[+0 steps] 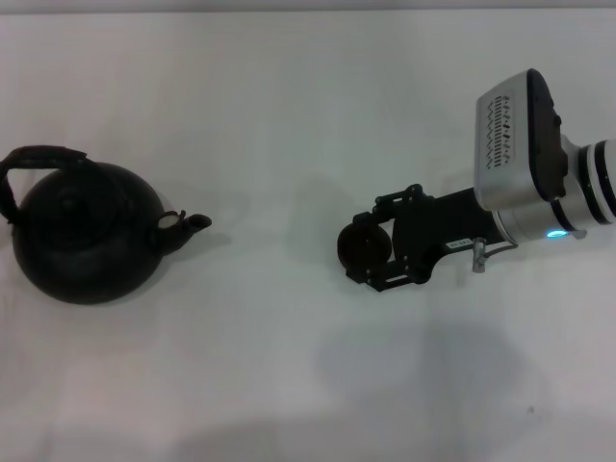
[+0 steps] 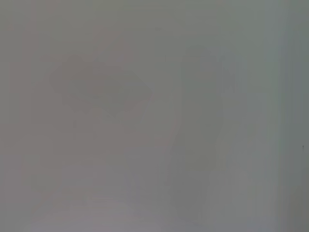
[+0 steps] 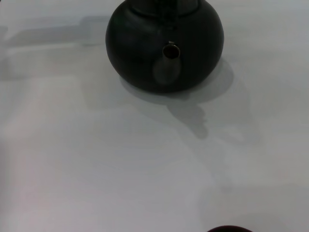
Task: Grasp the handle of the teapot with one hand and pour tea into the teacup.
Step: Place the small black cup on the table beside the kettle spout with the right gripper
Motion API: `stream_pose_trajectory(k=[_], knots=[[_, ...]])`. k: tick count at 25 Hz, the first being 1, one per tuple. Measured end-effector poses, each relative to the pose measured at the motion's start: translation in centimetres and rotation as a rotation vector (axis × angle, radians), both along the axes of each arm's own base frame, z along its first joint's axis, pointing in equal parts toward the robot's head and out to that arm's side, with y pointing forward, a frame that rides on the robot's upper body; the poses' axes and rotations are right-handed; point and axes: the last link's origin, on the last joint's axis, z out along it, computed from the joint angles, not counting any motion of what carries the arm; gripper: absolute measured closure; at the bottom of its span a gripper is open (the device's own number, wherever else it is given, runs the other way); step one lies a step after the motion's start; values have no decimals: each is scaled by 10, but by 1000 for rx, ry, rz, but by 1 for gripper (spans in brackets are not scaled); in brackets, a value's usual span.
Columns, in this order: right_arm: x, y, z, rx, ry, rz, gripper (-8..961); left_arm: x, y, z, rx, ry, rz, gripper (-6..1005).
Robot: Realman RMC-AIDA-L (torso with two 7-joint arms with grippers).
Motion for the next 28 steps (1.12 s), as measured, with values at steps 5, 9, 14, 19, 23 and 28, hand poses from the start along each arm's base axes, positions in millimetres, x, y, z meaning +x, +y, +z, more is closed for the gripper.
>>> stream_pose_trajectory(k=[5,9,14,19,23,28], knots=[[1,0,0,3,-3,-2,224,0,0,0,0,-1,0,149],[1,1,0,6,-4,-3,222,0,0,0,0,-1,0,149],[1,1,1,4,-2,-3,208,0,-1,0,-1,-1,2,149],[1,1,2,4,-1,-2,151,0,-1,0,-1,-1,2,149],[0,0,2,0,2,-1,105,-1,-1,0,-1,-2,3,148],[-4,0,3,-5,21,-1,93,-1,-2,0,0,-2,6,148]])
